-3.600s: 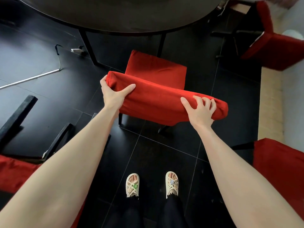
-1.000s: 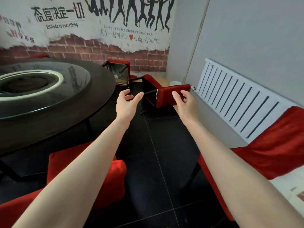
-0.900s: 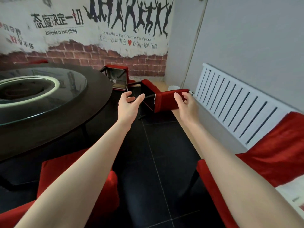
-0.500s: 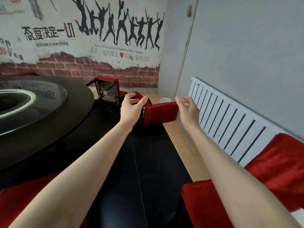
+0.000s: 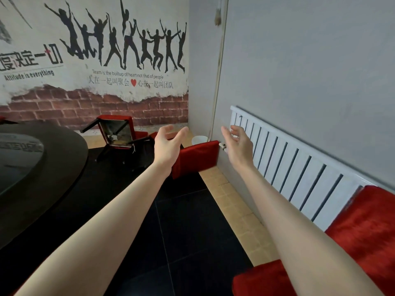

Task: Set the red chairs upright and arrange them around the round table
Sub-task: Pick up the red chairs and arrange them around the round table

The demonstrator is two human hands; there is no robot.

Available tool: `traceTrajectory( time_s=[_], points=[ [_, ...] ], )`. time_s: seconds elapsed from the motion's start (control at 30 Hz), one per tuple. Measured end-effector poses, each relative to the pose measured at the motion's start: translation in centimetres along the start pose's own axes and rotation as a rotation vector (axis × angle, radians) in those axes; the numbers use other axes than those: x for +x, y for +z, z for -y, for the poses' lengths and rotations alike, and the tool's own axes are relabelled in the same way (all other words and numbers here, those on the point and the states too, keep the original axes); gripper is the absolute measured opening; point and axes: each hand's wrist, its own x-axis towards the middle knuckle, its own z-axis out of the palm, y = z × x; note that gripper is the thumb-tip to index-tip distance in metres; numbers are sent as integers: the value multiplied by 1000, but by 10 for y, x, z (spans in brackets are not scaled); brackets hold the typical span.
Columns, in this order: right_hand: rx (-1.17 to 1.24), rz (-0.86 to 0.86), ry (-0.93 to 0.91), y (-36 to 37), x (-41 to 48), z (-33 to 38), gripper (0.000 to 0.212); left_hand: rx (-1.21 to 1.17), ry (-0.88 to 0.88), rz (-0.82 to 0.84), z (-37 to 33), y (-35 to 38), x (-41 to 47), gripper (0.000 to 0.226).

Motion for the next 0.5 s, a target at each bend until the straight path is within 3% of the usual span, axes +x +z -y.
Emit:
traceTrajectory(
  time_s=[0.5],
  points=[
    [-56, -29, 59, 93, 260, -81, 50, -31, -29, 52, 72, 100, 281, 52]
  ],
)
